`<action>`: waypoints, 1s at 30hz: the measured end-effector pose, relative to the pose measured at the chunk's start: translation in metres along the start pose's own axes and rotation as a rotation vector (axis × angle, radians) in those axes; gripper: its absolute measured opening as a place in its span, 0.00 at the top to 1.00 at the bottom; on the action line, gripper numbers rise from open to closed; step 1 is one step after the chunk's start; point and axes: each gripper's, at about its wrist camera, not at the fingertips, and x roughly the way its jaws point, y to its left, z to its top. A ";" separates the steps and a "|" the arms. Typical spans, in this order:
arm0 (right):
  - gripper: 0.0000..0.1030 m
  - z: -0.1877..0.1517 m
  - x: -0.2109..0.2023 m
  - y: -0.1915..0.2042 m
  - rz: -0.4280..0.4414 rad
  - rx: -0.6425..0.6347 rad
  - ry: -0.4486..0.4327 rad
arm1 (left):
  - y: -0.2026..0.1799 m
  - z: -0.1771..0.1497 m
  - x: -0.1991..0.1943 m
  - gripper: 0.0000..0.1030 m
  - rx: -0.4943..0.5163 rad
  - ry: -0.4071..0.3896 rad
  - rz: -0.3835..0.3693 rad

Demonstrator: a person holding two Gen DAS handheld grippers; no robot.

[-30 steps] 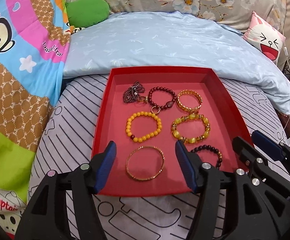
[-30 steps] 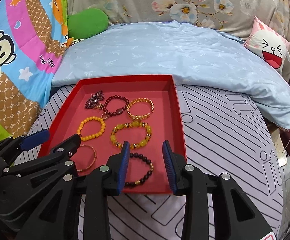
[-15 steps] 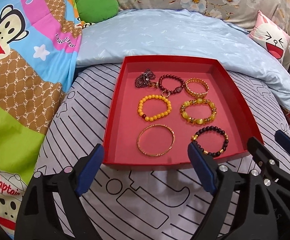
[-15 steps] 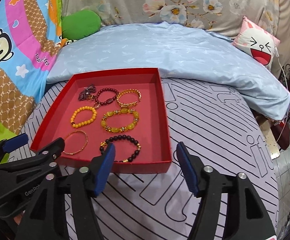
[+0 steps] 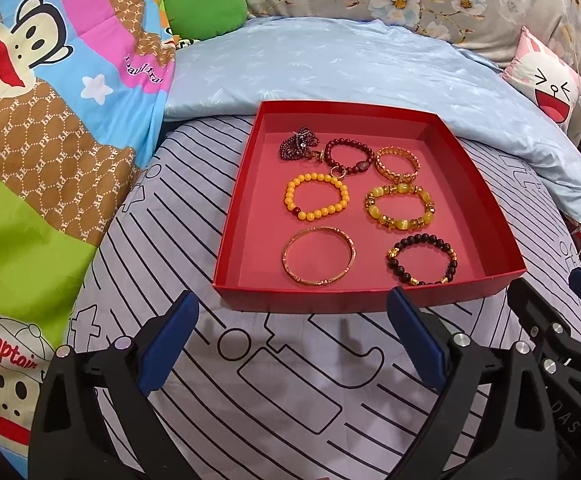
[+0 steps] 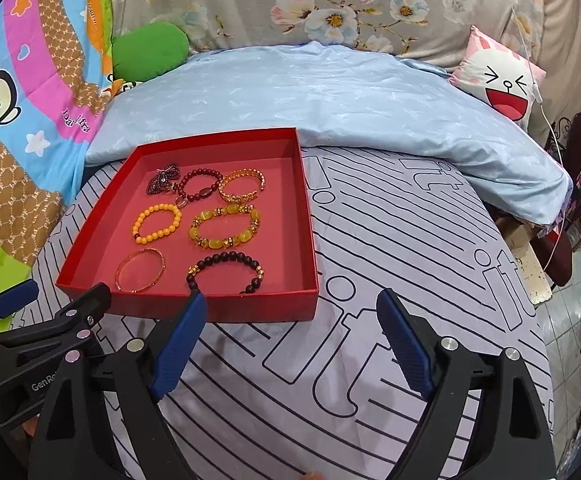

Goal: Organize jewelry

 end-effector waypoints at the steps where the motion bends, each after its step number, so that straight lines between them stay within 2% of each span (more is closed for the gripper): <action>1: 0.19 -0.001 -0.001 0.000 -0.003 -0.001 -0.004 | 0.000 -0.001 -0.001 0.12 0.003 0.000 0.001; 4: 0.17 -0.003 -0.006 -0.001 -0.006 0.002 -0.022 | 0.001 -0.003 -0.002 0.12 0.001 0.003 0.001; 7: 0.06 -0.004 -0.008 -0.004 0.004 0.022 -0.029 | 0.003 -0.006 -0.004 0.10 -0.007 0.004 0.008; 22: 0.06 -0.016 -0.013 -0.009 0.015 0.054 0.002 | 0.002 -0.014 -0.015 0.08 0.014 -0.005 0.025; 30: 0.06 -0.018 -0.018 -0.009 0.001 0.042 -0.012 | 0.001 -0.018 -0.017 0.08 0.013 -0.009 0.028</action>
